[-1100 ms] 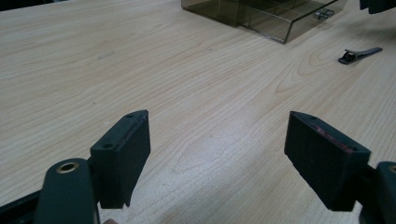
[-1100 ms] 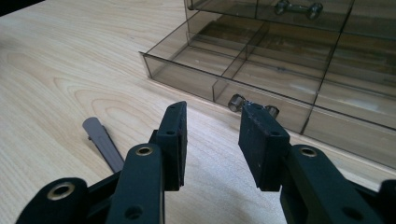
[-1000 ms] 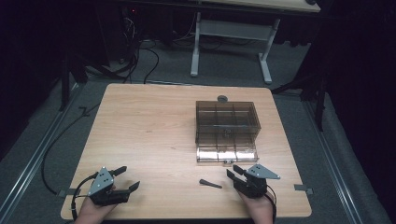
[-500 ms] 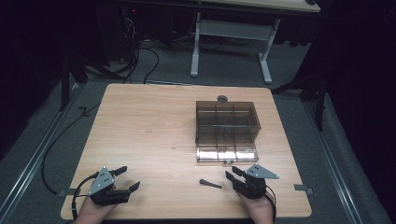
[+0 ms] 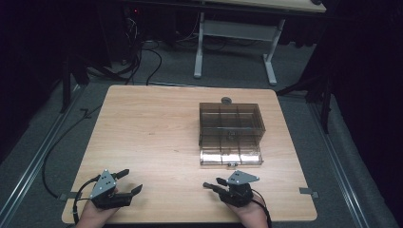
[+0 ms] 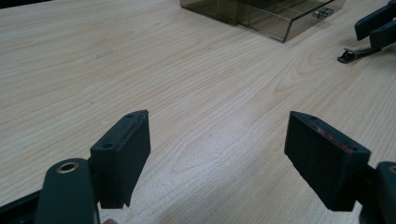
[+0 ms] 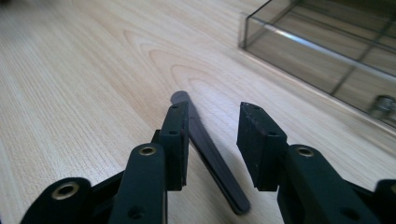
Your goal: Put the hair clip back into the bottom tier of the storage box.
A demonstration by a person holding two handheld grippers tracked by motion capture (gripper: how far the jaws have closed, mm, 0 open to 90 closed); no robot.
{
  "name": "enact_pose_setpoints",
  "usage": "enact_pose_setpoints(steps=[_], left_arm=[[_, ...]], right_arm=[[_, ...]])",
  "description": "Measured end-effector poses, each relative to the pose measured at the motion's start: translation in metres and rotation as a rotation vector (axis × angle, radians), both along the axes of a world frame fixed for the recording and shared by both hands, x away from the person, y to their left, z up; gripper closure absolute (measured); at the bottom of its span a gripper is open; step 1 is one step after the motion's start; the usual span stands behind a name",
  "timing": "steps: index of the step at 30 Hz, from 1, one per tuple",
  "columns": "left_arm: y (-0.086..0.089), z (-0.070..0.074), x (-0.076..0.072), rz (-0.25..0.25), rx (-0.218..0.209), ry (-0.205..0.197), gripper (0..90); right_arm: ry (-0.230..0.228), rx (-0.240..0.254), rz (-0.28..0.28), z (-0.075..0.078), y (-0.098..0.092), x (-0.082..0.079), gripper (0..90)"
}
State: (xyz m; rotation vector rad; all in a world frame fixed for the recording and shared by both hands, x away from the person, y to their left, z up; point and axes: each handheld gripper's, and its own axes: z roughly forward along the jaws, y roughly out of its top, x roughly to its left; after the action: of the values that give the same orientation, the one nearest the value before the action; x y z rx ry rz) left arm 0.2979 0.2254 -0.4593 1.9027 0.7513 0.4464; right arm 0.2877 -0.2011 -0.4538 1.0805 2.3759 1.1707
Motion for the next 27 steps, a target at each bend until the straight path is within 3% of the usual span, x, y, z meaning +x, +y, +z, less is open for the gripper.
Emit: enact_pose_setpoints(steps=[8,17,27], left_arm=[[0.0001,0.0000,-0.0001,0.000,-0.002,-0.001,23.1],[0.0001,-0.0001,0.0000,0.001,-0.002,0.000,23.1],[0.0002,0.0000,0.0000,0.001,-0.002,0.001,23.1]], right_arm=[[0.002,-0.051,0.011,-0.0034,0.0065,-0.0002,69.7],[0.001,-0.076,0.015,-0.0042,0.0067,-0.0019,78.5],[0.009,-0.059,0.017,-0.0032,0.0062,-0.0011,80.4]])
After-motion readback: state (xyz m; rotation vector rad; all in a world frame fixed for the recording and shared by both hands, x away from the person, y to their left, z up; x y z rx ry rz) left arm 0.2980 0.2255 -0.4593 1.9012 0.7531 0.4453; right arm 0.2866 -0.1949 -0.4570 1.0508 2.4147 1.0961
